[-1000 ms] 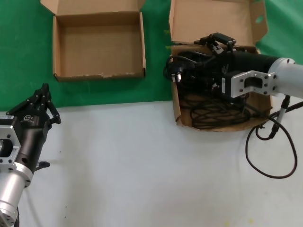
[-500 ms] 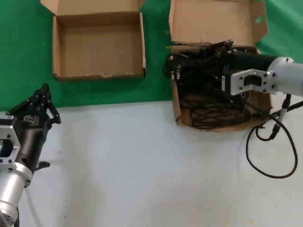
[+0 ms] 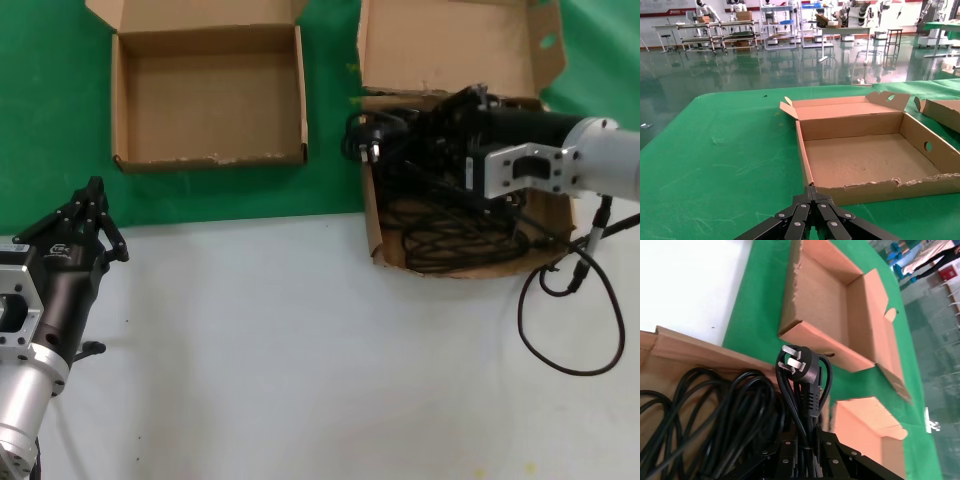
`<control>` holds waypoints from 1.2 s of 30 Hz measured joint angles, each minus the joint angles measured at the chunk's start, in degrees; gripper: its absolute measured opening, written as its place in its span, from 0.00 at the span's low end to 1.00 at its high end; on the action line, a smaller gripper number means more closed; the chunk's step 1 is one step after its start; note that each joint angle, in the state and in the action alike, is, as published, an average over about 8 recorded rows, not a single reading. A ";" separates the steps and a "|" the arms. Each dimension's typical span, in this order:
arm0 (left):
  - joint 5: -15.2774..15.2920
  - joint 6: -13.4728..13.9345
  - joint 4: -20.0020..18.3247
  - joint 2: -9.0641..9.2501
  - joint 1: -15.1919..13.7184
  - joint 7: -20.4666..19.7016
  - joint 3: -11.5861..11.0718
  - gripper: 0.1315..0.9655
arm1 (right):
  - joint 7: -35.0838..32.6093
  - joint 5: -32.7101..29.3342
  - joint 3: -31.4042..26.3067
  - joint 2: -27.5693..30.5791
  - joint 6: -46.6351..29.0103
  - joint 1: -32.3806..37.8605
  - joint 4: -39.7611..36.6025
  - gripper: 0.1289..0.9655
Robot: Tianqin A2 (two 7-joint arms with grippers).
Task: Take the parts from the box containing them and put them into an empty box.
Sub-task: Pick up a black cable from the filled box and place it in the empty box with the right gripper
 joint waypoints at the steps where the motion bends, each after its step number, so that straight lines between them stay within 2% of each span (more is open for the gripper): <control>1: 0.00 0.00 0.00 0.00 0.00 0.00 0.00 0.02 | 0.57 -0.29 0.12 0.30 -0.11 -0.11 0.87 0.12; 5: 0.00 0.00 0.00 0.00 0.00 0.00 0.00 0.02 | 4.31 -2.25 1.07 1.91 -0.99 -0.80 6.16 0.09; 11: 0.00 0.00 0.00 0.00 0.00 0.00 0.00 0.02 | 13.36 -6.78 3.42 3.67 -3.92 -1.27 17.19 0.09; 18: 0.00 0.00 0.00 0.00 0.00 0.00 0.00 0.02 | 19.21 -10.72 3.61 -0.52 -5.27 1.52 22.97 0.09; 26: 0.00 0.00 0.00 0.00 0.00 0.00 0.00 0.02 | 16.79 -12.12 -0.38 -10.78 -1.54 4.49 16.89 0.09; 36: 0.00 0.00 0.00 0.00 0.00 0.00 0.00 0.02 | 3.90 -5.00 -3.99 -20.64 5.14 7.33 -1.10 0.09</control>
